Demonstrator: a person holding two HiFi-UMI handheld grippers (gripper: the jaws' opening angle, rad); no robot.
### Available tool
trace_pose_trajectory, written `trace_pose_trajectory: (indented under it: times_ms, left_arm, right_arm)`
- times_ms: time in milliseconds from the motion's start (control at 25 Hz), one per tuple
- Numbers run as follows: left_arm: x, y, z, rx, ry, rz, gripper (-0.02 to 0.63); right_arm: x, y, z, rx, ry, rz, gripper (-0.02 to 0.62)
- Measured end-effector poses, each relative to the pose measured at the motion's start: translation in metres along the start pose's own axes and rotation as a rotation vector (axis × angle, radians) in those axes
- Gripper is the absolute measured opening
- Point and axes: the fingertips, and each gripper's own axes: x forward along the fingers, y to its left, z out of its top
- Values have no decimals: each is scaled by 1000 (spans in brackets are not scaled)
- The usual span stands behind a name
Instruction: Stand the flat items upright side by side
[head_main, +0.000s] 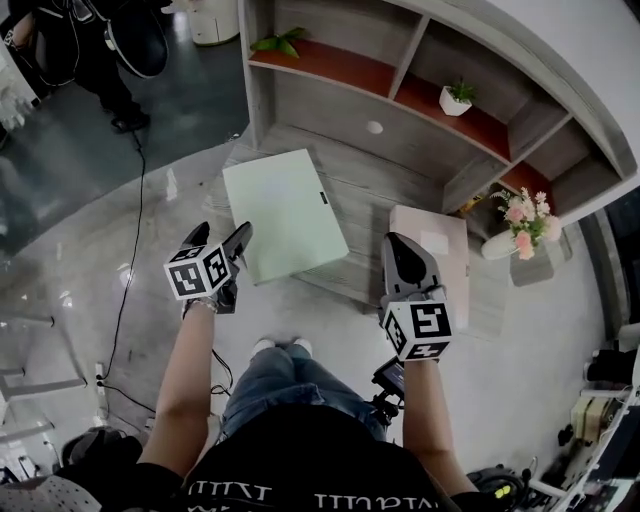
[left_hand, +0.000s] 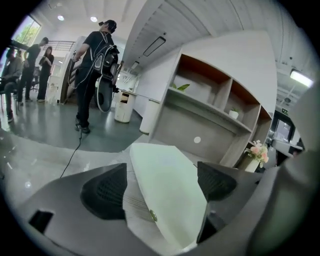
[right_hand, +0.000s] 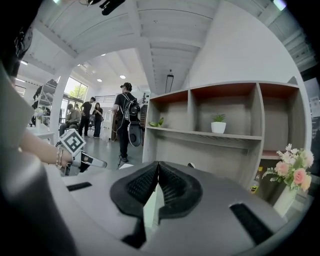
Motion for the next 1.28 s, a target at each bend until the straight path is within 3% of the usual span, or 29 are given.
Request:
trace_pose_trajectory:
  times_ms: [320,680,1000,1280]
  left_arm:
    - [52,45,-35,-119,172,93,449]
    - [89,53,-61,-138,279,108,449]
    - [79,54,-78,-276,271,101,451]
    - [60,49,-105,-422,278,20,451]
  right_arm:
    - [19,0,-13,17,55,-45,15]
    - [18,-16,-8,47,75,-139,15]
    - [13,-12,-6,43,85,-164,15]
    - [18,-4,-4,36,82,-155,15]
